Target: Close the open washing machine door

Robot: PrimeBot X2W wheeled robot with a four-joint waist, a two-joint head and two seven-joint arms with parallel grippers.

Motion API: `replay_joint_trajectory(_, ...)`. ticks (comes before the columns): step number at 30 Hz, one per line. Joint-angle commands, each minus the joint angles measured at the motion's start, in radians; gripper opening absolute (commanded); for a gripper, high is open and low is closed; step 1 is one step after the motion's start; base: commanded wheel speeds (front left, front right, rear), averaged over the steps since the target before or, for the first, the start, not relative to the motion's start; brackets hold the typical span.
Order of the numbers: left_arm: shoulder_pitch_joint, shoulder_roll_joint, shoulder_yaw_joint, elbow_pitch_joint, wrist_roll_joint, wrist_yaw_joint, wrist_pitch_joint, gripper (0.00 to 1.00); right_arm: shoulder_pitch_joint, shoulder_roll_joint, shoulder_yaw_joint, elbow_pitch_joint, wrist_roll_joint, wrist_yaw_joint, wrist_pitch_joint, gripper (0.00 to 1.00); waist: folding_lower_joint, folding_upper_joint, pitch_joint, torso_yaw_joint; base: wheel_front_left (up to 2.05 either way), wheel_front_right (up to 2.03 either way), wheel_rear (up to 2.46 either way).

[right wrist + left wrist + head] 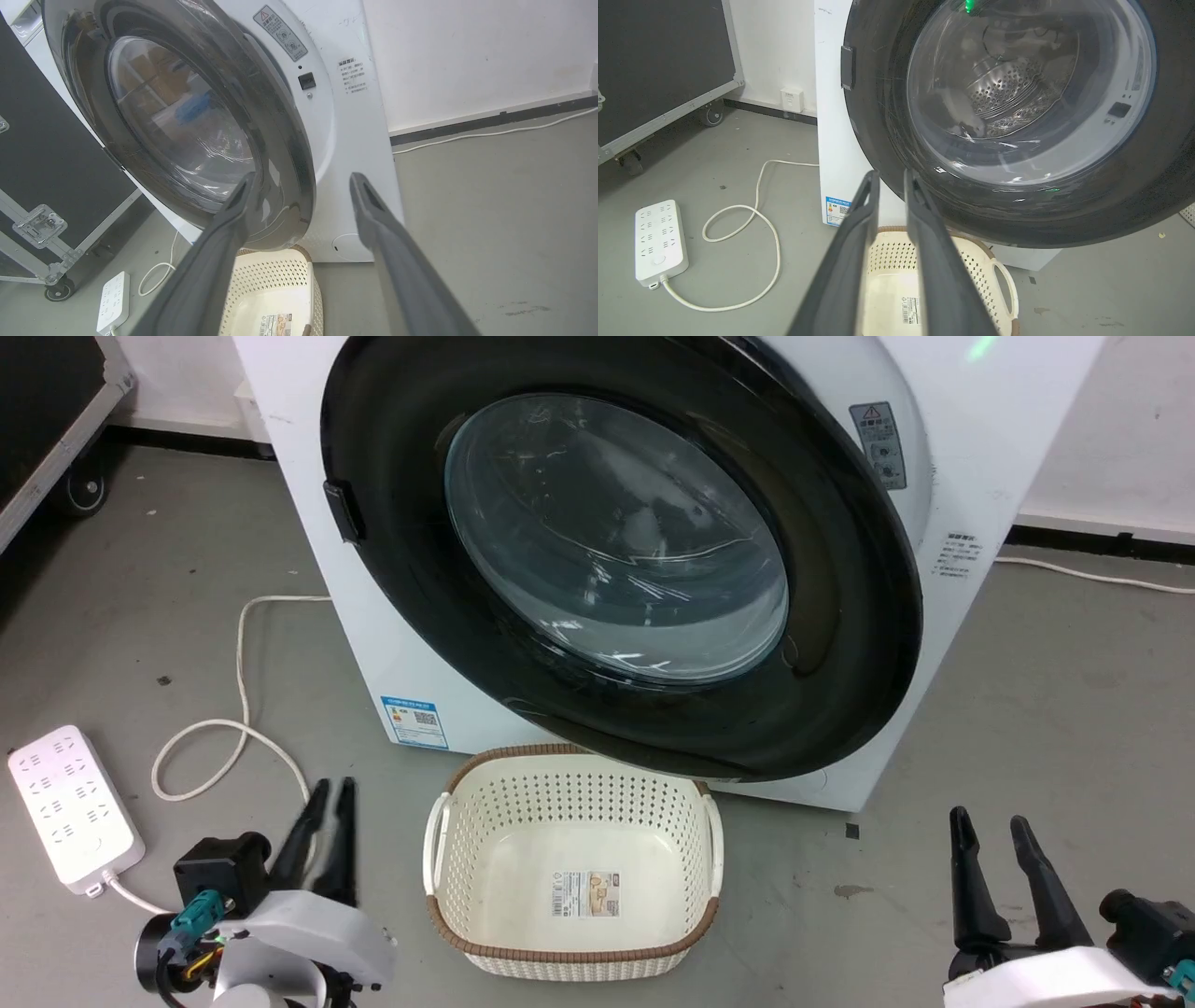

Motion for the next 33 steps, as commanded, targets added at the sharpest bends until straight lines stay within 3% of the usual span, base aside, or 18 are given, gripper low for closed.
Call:
replay_joint_trajectory(1, 0.008, -0.002, 0.000, 0.000, -0.001, -0.006, -0.004, 1.00, 0.009, -0.001, -0.001, 0.002, -0.006, 0.001, -0.004, 1.00, 0.0000, 0.0000, 0.000, -0.001, 0.00, 0.00, 0.00)
replay_joint_trajectory(10, 0.019, -0.003, 0.008, -0.047, 0.006, 0.024, -0.018, 1.00, -0.007, -0.001, -0.063, -0.012, -0.083, 0.001, -0.004, 0.98, 0.0000, 0.0000, -0.002, -0.003, 0.00, 0.00, 0.00)
replay_joint_trajectory(11, 0.020, -0.004, 0.009, -0.053, 0.006, 0.027, -0.020, 1.00, -0.012, -0.001, -0.068, -0.016, -0.091, 0.001, -0.004, 0.42, 0.0000, 0.0000, -0.001, -0.002, 0.00, 0.00, 0.00)
replay_joint_trajectory(12, 0.021, -0.004, 0.009, -0.059, 0.007, 0.029, -0.020, 1.00, -0.017, -0.001, -0.068, -0.023, -0.104, 0.001, -0.004, 0.00, 0.0000, 0.0000, 0.000, -0.001, 0.00, 0.00, 0.00)
replay_joint_trajectory(19, 0.008, 0.002, 0.013, -0.103, 0.013, 0.043, -0.021, 1.00, -0.106, -0.001, 0.024, -0.048, -0.157, 0.001, 0.039, 0.00, 0.0000, 0.0000, 0.034, 0.008, 0.00, 0.00, 0.00)
replay_joint_trajectory(23, -0.012, 0.001, 0.008, -0.123, 0.018, 0.044, -0.020, 1.00, -0.200, -0.001, 0.073, 0.006, -0.177, 0.001, 0.083, 0.00, 0.0000, 0.0000, 0.075, 0.019, 0.00, 0.00, 0.00)
replay_joint_trajectory(33, -0.067, -0.011, -0.011, -0.142, 0.025, 0.038, -0.020, 1.00, -0.412, -0.001, -0.008, 0.229, -0.216, 0.001, 0.062, 0.00, 0.0000, 0.0000, 0.166, 0.067, 0.00, 0.00, 0.00)
